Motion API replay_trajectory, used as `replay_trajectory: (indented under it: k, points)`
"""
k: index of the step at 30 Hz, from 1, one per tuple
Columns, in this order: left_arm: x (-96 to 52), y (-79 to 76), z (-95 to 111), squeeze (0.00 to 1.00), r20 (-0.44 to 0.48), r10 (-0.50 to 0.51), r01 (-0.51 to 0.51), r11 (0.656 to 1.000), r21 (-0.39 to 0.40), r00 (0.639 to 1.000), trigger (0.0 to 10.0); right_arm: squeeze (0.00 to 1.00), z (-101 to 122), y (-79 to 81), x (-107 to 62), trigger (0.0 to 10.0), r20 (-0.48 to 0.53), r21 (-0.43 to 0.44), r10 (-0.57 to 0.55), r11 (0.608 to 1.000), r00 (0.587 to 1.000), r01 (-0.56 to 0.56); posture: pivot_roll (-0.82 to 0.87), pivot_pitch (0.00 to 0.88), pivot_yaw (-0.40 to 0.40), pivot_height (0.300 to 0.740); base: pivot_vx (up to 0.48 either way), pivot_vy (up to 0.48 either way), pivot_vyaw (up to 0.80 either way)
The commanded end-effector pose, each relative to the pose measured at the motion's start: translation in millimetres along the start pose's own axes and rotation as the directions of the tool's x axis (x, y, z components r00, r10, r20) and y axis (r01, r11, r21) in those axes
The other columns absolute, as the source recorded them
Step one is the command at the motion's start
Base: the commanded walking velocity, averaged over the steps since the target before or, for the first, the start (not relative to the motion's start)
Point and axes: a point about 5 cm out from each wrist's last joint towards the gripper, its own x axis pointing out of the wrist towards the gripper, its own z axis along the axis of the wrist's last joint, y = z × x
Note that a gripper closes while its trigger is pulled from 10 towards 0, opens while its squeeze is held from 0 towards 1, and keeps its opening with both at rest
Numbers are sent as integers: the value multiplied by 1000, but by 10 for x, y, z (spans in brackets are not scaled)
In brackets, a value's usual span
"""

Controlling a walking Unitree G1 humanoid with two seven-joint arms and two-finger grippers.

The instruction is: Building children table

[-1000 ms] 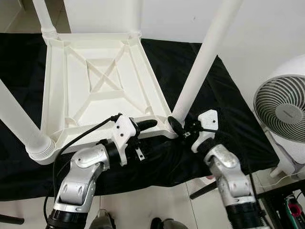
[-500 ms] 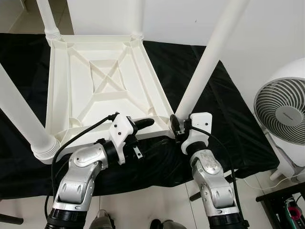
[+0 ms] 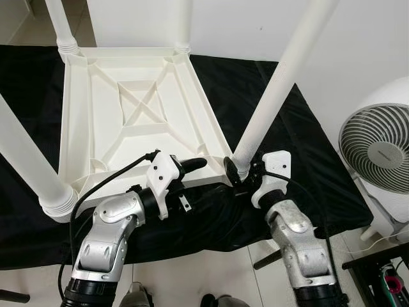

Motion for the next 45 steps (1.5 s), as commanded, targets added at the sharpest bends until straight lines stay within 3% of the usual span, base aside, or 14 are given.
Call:
replay_trajectory:
  k: [1, 9, 12, 24, 25, 29, 30, 35, 43, 44, 45]
  points:
    - [13, 32, -3, 0, 2, 123, -123, 992, -10, 992, 10000, 0, -41, -33, -24, 10000, -10, 10, 84, 996, 996, -84, 98, 105, -117, 740, 0, 0, 0]
    - [12, 21, 1, 0, 2, 122, -122, 992, -5, 992, 10000, 0, -57, -224, 33, 10000, -3, -28, 201, 979, 980, -201, 105, 110, -121, 740, 0, 0, 0]
    - [10, 18, 7, 0, 5, 128, -128, 992, -9, 992, 10000, 0, -59, -299, 130, 10000, 12, -26, 236, 971, 972, -236, 115, 113, -123, 740, 0, 0, 0]
    - [-2, 29, 25, 0, 7, 144, -144, 990, -4, 989, 10000, 0, -153, -294, 405, 10000, -7, -48, 321, 946, 947, -321, 128, 126, -125, 740, 0, 0, 0]
    - [-3, 35, 27, 0, 8, 148, -148, 989, -4, 989, 10000, 0, -170, -263, 446, 2627, -1, -48, 336, 941, 942, -336, 132, 126, -123, 740, 0, 0, 0]
    - [-3, 39, 28, 0, 8, 151, -151, 988, -5, 988, 10000, 0, -181, -240, 473, 2627, 4, -47, 346, 937, 938, -346, 132, 126, -123, 740, 0, 0, 0]
    - [-3, 42, 30, 0, 9, 153, -153, 988, -3, 988, 10000, 0, -191, -215, 501, 0, 8, -39, 354, 935, 935, -353, 133, 126, -122, 740, 0, 0, 0]
    - [1, 39, 45, 0, 17, 155, -155, 988, -5, 988, 10000, 0, -220, -129, 530, 0, 26, -32, 387, 922, 922, -386, 132, 128, -119, 740, 0, 0, 0]
    - [9, 34, 49, 0, 20, 156, -156, 988, -8, 988, 10000, 0, -248, -190, 489, 0, 28, -46, 371, 928, 928, -370, 126, 131, -118, 740, 0, 0, 0]
    - [13, 29, 51, 0, 22, 157, -156, 988, -10, 987, 10000, 0, -252, -205, 478, 9922, 32, -40, 358, 933, 933, -357, 123, 133, -119, 740, 0, 0, 0]
    - [13, 29, 51, 0, 22, 157, -156, 988, -10, 987, 10000, 0, -252, -205, 478, 9922, 32, -40, 358, 933, 933, -357, 123, 133, -119, 740, 0, 0, 0]
